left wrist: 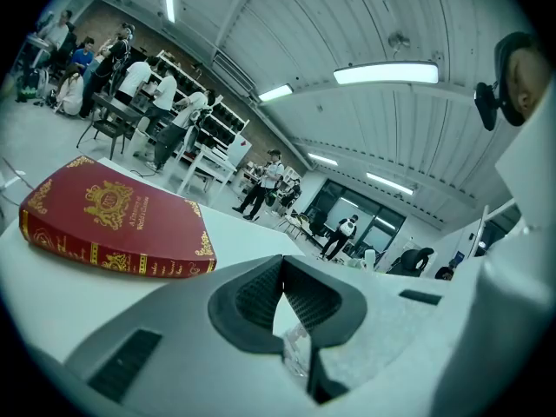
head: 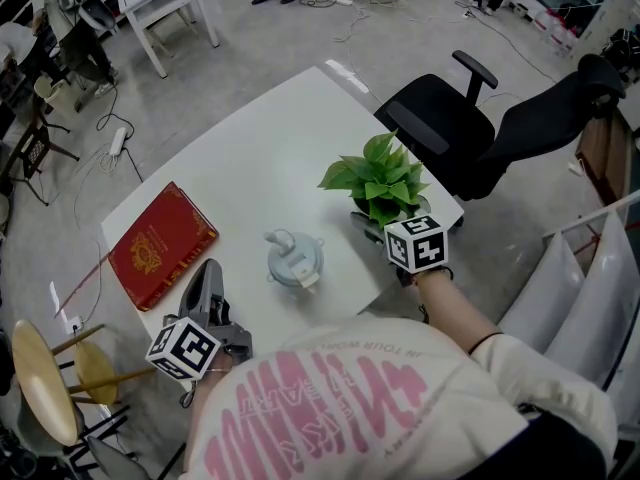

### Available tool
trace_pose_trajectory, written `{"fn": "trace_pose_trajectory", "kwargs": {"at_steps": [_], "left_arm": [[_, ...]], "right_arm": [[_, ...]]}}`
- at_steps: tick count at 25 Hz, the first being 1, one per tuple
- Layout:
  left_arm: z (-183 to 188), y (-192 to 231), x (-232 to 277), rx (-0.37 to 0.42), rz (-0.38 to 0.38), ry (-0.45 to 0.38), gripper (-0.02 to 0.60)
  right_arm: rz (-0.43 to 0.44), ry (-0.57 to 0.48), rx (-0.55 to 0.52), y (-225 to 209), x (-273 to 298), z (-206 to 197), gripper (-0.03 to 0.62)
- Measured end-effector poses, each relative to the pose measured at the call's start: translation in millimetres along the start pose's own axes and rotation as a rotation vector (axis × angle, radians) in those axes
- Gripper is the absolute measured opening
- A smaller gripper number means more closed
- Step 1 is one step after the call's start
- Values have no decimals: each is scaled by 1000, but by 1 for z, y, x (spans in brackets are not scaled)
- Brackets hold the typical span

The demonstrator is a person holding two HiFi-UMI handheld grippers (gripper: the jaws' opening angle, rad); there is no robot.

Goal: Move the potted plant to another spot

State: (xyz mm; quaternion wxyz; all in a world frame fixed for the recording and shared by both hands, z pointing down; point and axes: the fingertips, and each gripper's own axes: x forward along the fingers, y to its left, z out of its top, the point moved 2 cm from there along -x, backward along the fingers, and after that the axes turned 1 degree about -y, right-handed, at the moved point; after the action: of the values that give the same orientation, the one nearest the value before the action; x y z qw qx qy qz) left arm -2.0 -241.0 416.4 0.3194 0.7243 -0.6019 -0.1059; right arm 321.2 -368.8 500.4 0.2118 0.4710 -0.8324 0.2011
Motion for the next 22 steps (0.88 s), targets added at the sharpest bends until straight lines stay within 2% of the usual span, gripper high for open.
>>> {"fn": "trace_pose_trajectory", "kwargs": {"at_steps": [14, 22], "left_arm": [[2, 3, -10, 15, -11, -1, 3], [5, 10, -18, 15, -4, -15, 3]], "right_arm": [[-50, 5, -14, 2, -3, -5, 511], [-79, 9, -65, 7, -1, -1, 511]]}}
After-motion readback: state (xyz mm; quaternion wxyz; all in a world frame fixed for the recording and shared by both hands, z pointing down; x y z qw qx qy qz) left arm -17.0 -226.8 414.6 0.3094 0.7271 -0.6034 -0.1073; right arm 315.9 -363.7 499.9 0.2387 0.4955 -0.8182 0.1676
